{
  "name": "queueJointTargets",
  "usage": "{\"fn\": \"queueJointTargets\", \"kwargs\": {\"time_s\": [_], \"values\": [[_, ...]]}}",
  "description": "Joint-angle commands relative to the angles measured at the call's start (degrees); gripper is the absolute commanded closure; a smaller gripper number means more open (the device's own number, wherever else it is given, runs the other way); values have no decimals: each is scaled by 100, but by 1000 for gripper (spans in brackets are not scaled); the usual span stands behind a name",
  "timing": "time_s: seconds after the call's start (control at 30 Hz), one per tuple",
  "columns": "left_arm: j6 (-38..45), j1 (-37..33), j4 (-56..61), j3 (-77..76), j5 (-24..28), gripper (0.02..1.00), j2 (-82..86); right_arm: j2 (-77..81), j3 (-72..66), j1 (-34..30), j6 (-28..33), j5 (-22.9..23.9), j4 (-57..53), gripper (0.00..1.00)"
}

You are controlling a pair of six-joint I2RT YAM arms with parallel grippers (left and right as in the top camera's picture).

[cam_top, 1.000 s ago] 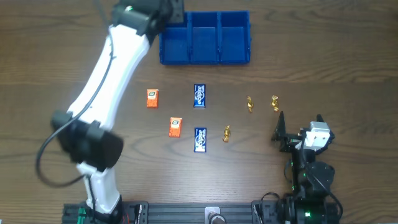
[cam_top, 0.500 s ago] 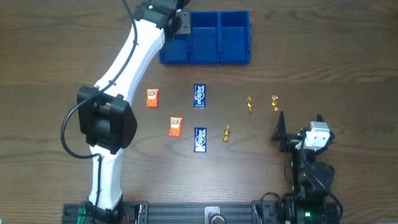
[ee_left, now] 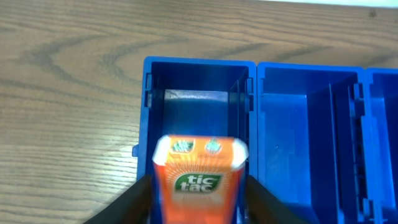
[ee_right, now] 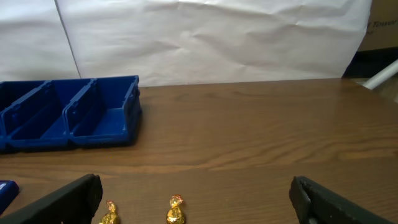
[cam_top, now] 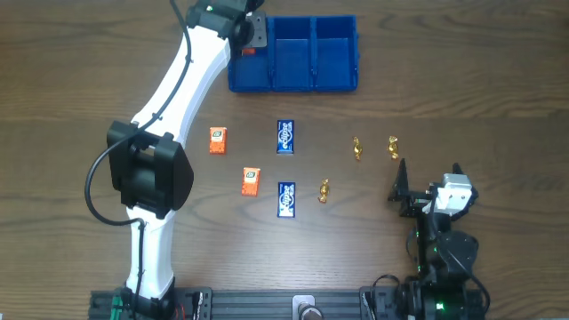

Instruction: Sort Candies Into Trays

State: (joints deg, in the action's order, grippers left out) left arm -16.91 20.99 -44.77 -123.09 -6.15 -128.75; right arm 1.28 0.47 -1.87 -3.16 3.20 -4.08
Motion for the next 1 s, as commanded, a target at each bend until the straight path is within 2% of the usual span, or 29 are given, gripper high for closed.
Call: {"fn": "queueJointTargets", "kwargs": {"time_s": [0.03,0.27,0.5,0.63,0.7,1.0], "values": [[15,-46,39,-153,-26,270,-50,-20,-2,-13,66,13,-50,3],[17,94,-262,428,-238,255,1290,-20,-2,-13,66,13,-50,3],[-33,313,979,4599,-105,257,3783,-20,-2,-13,66,13,-50,3],[-116,354,1440,5882,-79,253,3816,-20,-2,-13,66,13,-50,3],[-120,326,2041,6760,-15,257,3696,-20,-2,-13,66,13,-50,3],[-308,184,2527,7082,-39,272,3213,-20,-2,-13,66,13,-50,3]]}}
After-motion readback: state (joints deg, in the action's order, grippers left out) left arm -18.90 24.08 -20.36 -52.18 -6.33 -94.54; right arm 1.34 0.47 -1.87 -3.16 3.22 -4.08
